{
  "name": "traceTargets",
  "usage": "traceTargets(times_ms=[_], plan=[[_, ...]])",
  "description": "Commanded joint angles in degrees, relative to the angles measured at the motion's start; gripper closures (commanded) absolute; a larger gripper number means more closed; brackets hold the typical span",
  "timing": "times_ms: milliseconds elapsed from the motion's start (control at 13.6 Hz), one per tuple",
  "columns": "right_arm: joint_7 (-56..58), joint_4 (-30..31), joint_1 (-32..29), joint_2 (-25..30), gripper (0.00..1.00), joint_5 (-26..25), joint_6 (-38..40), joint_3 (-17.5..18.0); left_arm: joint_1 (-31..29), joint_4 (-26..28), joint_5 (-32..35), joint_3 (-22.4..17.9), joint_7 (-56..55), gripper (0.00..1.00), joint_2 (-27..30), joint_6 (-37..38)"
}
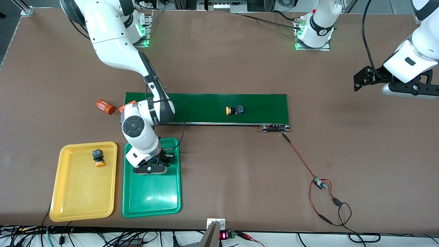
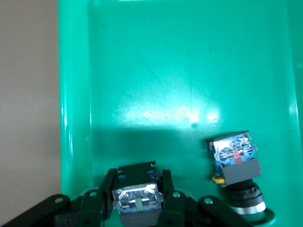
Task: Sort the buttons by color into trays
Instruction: 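Carry the green switch into the green tray with the right gripper, release, then grasp the yellow switch on the belt with the right gripper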
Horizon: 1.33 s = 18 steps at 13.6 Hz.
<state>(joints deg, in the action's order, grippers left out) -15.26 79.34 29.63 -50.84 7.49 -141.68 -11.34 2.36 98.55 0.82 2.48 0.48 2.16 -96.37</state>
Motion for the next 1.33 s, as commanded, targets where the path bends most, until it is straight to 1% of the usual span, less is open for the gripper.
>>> traceTargets(times_ms=[0,221,368,516,737,884,1253], plan=[[0.67,-1.20,-1.15,0.30,0.00,0.86,0.61,0.70,0.37,-1.08,0.15,-0.02,-0.57,0.00,-0.05,1.28],[0.58,-0.76,-0.62,1.79,0.00,0.95,1.92,0.70,0.37,-1.08,0.15,0.07,-0.31,0.00,-0.05,1.28],[0.23,-0.68,-0.19,3.54,0.00,1.04,5.51,0.88,0.45,-1.08,0.15,0.33,-0.31,0.00,-0.14,1.28],[-2.04,-0.68,0.25,5.47,0.00,1.04,10.78,1.14,0.37,-1.08,0.15,0.33,-0.31,0.00,-0.14,1.28],[-3.20,-0.68,3.58,7.59,0.00,1.04,17.99,1.14,0.45,-1.17,0.24,0.59,-0.31,0.00,-0.14,1.28],[-6.96,-0.59,5.87,8.47,0.00,0.95,21.60,1.06,0.45,-1.17,0.24,0.51,-0.31,0.00,-0.14,1.28],[-5.14,1.96,11.14,11.28,0.00,0.86,24.42,1.06,0.45,-1.17,0.15,0.68,-0.31,0.00,-0.14,1.36]])
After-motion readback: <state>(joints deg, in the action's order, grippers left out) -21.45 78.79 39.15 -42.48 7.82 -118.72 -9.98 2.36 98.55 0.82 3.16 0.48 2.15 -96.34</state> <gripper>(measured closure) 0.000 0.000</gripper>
